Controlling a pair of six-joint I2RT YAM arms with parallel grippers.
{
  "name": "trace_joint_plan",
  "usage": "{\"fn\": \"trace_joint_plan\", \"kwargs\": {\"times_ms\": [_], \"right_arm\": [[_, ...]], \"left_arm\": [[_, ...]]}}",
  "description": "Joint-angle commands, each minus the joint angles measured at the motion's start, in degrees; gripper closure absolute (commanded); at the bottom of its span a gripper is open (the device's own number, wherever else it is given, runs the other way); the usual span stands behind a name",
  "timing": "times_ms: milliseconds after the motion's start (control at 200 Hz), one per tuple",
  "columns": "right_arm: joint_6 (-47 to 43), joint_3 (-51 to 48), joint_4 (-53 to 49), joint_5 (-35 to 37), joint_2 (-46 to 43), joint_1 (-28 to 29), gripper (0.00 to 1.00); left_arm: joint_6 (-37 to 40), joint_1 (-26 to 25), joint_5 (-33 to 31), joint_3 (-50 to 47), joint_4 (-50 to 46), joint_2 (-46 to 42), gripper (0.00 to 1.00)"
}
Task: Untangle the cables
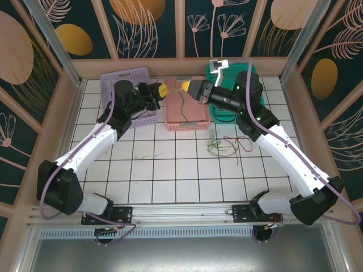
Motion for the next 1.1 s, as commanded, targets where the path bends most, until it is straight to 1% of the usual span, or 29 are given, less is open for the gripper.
{"fn": "trace_joint_plan", "kwargs": {"times_ms": [0,185,275,350,390,435,500,571,611,681,776,851,891,966,1036,1091], "right_arm": [[-0.1,-0.2,3.0,-0.7,-3.4,-0.2,1.00],[-0.3,-1.2,1.9,0.0,-3.5,-0.2,1.00],[-0.9,-0.3,-1.3,1.3,-2.8,-0.2,1.00],[-2.4,0.7,-5.2,3.8,-2.5,-0.2,0.69],[-3.1,1.1,-8.0,6.7,-2.8,-0.3,0.59],[-3.5,1.0,-10.1,8.7,-3.5,-0.8,0.53],[-3.9,0.4,-11.9,10.7,-4.7,-2.0,0.48],[-4.0,-0.4,-13.5,12.0,-6.1,-3.2,0.46],[-4.1,-0.9,-14.4,12.5,-6.7,-3.2,0.45],[-4.5,-1.5,-15.4,13.1,-7.4,-3.2,0.44],[-4.7,-1.9,-16.2,13.5,-7.8,-3.3,0.44],[-4.7,-2.1,-16.5,13.3,-7.8,-3.2,0.44],[-4.6,-2.4,-16.4,13.1,-7.8,-3.3,0.44],[-4.1,-3.2,-16.0,12.9,-8.0,-3.3,0.44],[-3.4,-3.9,-15.3,12.5,-7.9,-3.2,0.44],[-3.0,-4.4,-14.9,12.2,-8.0,-3.2,0.44]], "left_arm": [[1.7,1.5,-0.2,0.0,-4.4,0.8,1.00],[5.0,2.4,0.8,1.9,-6.4,2.1,1.00],[10.0,4.9,2.3,3.8,-8.3,3.3,1.00],[16.2,8.3,5.4,6.2,-7.3,5.3,1.00],[20.6,10.5,8.7,9.0,-8.4,7.4,1.00],[26.8,13.1,10.9,13.5,-14.7,9.9,1.00],[35.9,15.9,10.8,20.4,-23.7,13.1,1.00],[42.5,18.5,10.7,25.4,-29.0,16.2,1.00],[45.3,19.8,10.5,28.1,-31.2,19.6,1.00],[51.9,21.1,8.3,33.5,-34.7,23.5,1.00],[62.3,21.7,3.6,46.2,-43.4,32.0,1.00],[70.2,21.7,-2.1,57.0,-50.6,38.3,1.00],[74.3,21.6,-5.6,61.4,-52.8,41.0,1.00],[81.0,21.7,-11.5,63.5,-53.4,43.1,1.00],[84.9,21.8,-14.4,62.5,-52.8,44.4,1.00],[86.5,21.9,-14.7,61.9,-53.2,45.5,1.00]]}}
